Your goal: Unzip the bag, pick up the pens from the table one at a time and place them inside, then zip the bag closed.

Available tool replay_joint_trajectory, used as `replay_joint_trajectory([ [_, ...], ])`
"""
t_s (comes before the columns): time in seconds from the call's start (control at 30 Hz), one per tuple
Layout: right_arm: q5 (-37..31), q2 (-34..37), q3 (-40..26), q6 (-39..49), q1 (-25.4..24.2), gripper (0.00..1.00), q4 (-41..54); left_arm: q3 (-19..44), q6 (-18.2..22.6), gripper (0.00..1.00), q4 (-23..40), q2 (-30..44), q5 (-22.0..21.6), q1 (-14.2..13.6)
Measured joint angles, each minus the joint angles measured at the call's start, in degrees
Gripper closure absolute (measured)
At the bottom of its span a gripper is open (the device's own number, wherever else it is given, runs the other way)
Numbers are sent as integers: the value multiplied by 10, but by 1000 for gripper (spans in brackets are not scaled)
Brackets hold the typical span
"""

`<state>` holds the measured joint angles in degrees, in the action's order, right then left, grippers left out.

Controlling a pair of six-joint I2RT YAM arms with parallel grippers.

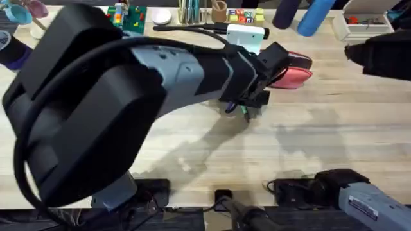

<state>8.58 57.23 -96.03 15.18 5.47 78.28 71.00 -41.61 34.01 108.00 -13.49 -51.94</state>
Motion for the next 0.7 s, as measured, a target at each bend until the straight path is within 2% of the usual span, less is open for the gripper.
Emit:
replay_joint_trajectory([
  [0.07,0,0,0,0,0,5,0,0,0,127,1,0,-1,0],
  [0.23,0,0,0,0,0,4,0,0,-3,373,2,0,-4,0],
  [0.5,0,0,0,0,0,4,0,0,-9,908,-10,0,6,0],
  [0.57,0,0,0,0,0,4,0,0,-8,951,-13,0,4,-1],
  [0.7,0,0,0,0,0,5,0,0,-9,955,-13,0,4,-1],
])
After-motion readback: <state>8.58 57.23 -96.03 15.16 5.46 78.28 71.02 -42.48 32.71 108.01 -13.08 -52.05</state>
